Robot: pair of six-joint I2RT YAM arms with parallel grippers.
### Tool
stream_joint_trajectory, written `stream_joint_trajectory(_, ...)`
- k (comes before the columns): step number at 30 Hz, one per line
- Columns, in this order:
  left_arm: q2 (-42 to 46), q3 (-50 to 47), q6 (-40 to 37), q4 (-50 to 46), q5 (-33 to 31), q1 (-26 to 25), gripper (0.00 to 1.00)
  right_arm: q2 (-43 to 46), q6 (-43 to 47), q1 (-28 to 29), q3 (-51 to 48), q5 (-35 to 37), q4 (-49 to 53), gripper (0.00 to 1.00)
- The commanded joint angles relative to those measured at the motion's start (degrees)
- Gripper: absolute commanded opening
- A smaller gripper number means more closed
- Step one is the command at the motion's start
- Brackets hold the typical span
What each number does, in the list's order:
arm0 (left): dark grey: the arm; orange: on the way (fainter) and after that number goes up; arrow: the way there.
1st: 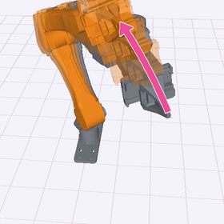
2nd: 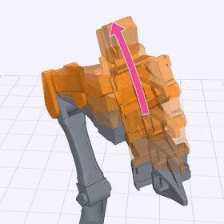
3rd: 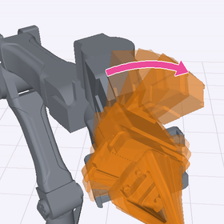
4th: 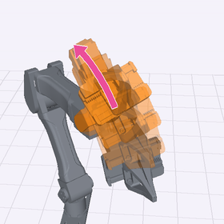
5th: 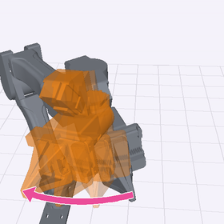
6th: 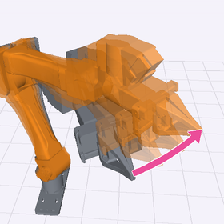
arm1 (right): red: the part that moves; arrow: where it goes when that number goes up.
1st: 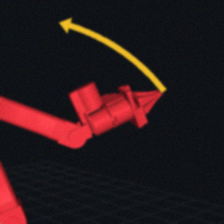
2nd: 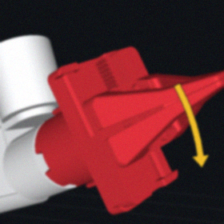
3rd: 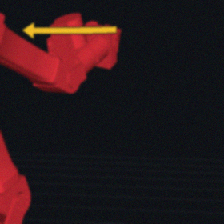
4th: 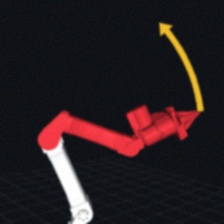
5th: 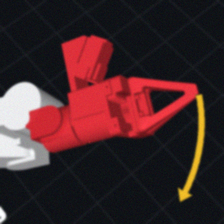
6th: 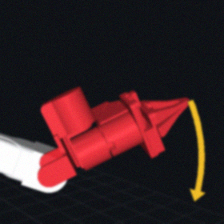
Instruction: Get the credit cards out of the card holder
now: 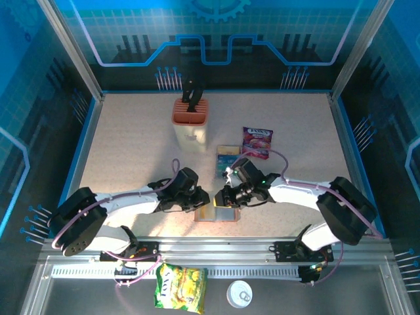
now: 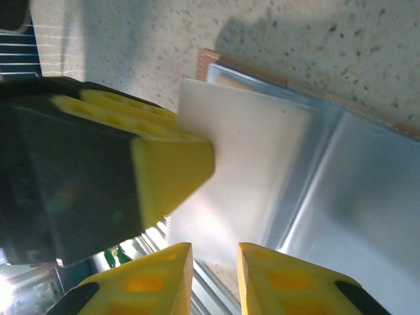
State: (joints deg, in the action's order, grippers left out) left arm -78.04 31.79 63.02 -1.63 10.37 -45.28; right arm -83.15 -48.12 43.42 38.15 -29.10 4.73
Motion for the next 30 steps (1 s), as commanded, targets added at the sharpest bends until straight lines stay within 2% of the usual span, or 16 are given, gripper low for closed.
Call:
stream_joint_trajectory(1, 0.9, 3.5, -0.7, -1.8, 0.7, -0.9, 0.18, 3.3, 3.3, -0.8, 2.5, 3.8, 8.7, 0.25)
stream_joint_trajectory(3, -0.2, 4.7, -0.8, -1.7, 0.9, -1.4, 0.14, 4.9, 4.4, -1.4, 2.9, 5.0, 10.8, 0.25)
stream_joint_trajectory(8, -4.3, 7.7, -1.0, -1.0, 1.9, -2.9, 0.14, 8.6, 6.2, -4.1, 3.1, 6.3, 14.7, 0.25)
stream_joint_trajectory(18, -12.6, 13.6, -1.2, 1.3, 3.1, -6.2, 0.41, 15.1, 7.3, -8.5, 0.5, 6.4, 17.3, 0.28)
stream_joint_trajectory(30, -18.6, 14.5, -1.4, 3.2, 4.2, -6.2, 0.49, 15.8, 7.5, -8.8, 0.1, 5.0, 17.9, 0.31)
